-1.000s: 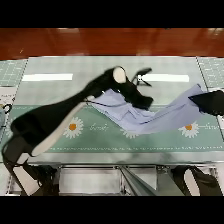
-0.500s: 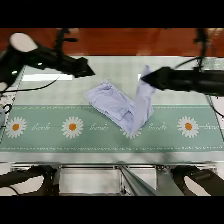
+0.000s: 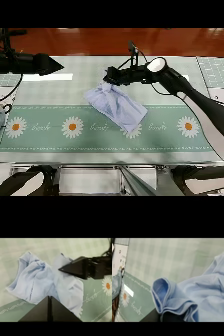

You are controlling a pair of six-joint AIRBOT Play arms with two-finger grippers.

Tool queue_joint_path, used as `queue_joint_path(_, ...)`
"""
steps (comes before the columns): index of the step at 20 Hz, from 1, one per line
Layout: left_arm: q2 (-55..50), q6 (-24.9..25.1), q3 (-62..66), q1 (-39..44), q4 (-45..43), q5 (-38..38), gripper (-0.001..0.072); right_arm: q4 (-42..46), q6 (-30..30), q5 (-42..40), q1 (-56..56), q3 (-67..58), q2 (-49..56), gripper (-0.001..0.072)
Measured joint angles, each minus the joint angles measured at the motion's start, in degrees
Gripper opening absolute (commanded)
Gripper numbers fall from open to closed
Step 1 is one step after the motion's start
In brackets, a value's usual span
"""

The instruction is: Fold the shirts.

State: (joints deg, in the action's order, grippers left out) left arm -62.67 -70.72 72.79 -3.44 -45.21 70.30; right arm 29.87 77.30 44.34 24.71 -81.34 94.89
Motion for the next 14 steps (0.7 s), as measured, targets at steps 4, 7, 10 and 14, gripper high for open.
queue_joint_path(4,0.63,0.81,-3.58,-1.4,-0.22,0.46,0.0027,-3.74,-1.22,-1.09,0.68,-2.64,5.16,0.0025)
queue_joint_path(7,0.83,1.11,-6.38,-1.68,-0.2,0.57,0.0027,-4.9,-1.62,-1.92,0.96,-3.26,7.08,0.0384)
queue_joint_path(10,0.85,1.18,-8.68,-1.81,-0.2,0.02,0.0027,-5.64,-1.64,-2.4,0.81,-3.48,7.82,0.0414)
queue_joint_path(14,0.87,1.31,-10.12,-3.48,-0.2,-2.05,0.0027,-5.22,-0.7,5.53,-3.08,-3.58,6.34,0.0412)
